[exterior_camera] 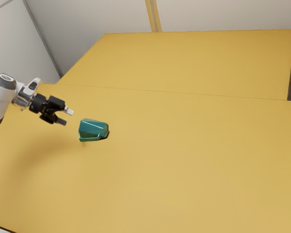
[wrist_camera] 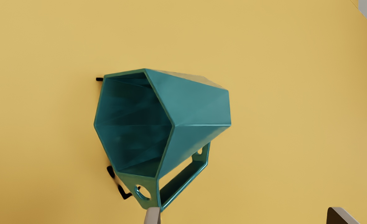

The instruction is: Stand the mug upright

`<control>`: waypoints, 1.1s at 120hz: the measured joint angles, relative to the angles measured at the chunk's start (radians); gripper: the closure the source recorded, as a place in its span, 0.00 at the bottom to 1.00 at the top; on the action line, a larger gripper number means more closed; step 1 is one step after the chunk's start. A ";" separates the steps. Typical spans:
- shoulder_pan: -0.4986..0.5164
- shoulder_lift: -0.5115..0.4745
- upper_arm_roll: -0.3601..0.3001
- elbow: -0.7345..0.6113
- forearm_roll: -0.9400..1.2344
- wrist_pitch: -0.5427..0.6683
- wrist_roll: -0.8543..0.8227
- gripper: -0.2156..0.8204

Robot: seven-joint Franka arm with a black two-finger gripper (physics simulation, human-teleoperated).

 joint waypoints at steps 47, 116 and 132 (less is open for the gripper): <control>-0.001 0.111 0.000 0.069 -0.030 0.004 0.062 0.23; -0.011 0.205 -0.004 0.112 -0.073 0.005 0.102 0.23; -0.017 0.216 -0.005 0.112 -0.103 0.005 0.118 0.23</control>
